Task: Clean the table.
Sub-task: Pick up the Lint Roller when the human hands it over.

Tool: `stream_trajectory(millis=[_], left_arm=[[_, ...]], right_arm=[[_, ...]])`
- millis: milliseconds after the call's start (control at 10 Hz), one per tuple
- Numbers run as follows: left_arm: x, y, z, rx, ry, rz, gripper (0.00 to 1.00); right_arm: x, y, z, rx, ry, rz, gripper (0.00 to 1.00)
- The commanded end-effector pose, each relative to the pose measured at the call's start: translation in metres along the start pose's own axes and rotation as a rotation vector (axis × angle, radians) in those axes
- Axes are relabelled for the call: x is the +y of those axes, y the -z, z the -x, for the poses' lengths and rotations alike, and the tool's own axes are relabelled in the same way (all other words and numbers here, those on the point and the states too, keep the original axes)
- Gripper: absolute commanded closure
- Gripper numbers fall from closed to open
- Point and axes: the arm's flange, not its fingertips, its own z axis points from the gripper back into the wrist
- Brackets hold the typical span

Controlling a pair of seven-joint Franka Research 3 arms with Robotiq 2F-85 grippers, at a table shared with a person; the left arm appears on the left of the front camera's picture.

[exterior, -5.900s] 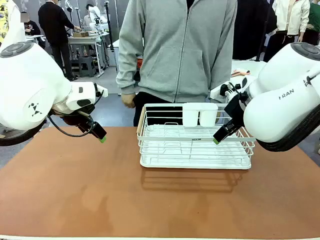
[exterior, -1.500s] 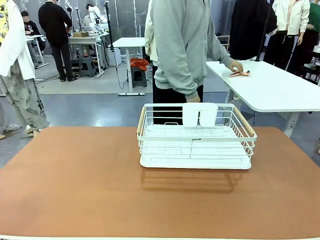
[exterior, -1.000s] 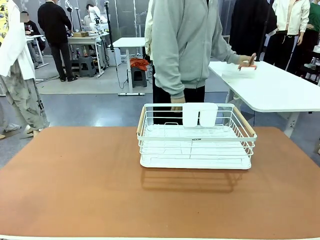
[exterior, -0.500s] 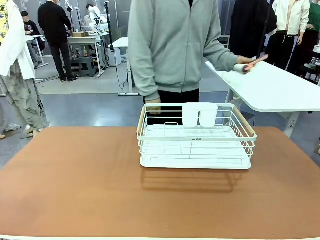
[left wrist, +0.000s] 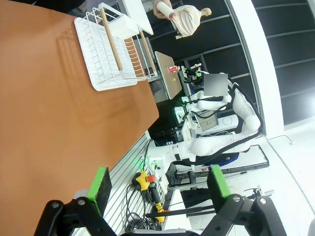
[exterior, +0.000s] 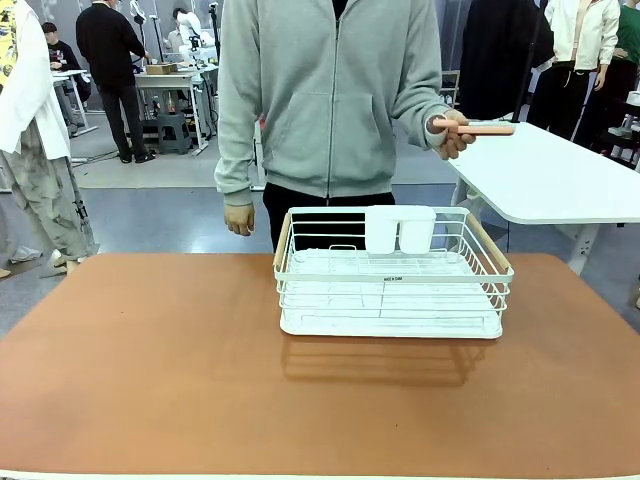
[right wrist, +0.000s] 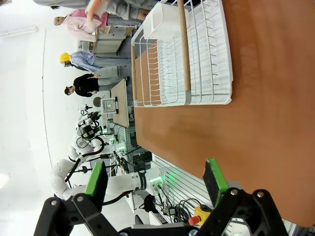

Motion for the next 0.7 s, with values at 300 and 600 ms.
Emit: stream_trajectory(millis=[300, 600], left_arm=[[-0.004, -0.0021, 0.0035, 0.001, 0.011, 0.005, 0.0], [-0.004, -0.0021, 0.0035, 0.001, 0.011, 0.005, 0.0]], right_arm=[[0.0026, -0.0013, 0.0016, 0.006, -0.007, -0.002, 0.0], [0.0, 0.0001, 0.0, 0.0, 0.0, 0.0, 0.0]])
